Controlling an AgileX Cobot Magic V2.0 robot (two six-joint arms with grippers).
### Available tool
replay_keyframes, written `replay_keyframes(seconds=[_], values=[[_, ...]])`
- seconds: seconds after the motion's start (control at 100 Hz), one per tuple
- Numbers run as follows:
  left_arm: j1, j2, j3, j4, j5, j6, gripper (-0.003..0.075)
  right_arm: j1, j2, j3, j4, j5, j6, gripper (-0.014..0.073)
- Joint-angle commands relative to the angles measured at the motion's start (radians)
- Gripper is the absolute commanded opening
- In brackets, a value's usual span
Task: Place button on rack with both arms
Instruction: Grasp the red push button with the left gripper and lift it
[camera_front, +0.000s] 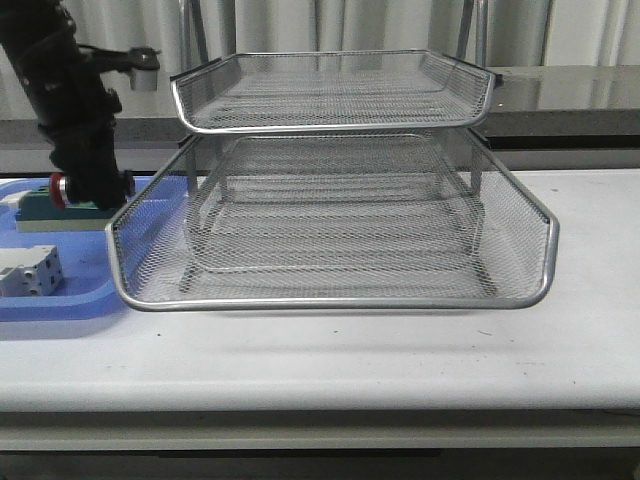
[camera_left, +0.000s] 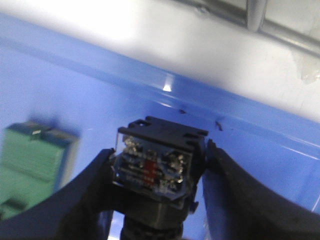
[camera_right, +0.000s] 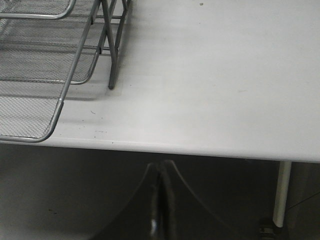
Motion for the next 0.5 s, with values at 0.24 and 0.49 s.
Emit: replay_keyframes(seconds=[0.24, 0.49], values=[[0.018, -0.157, -0.132, 0.009, 0.076, -0.132, -0.0020, -0.003, 0.008, -0.033, -0.012, -0.064, 0.003, -0.0069], [0.006, -0.282, -0.127, 0.011, 0.076, -0.256, -0.0020, -0.003, 0.008, -0.033, -0.012, -0.064, 0.003, -0.0069]])
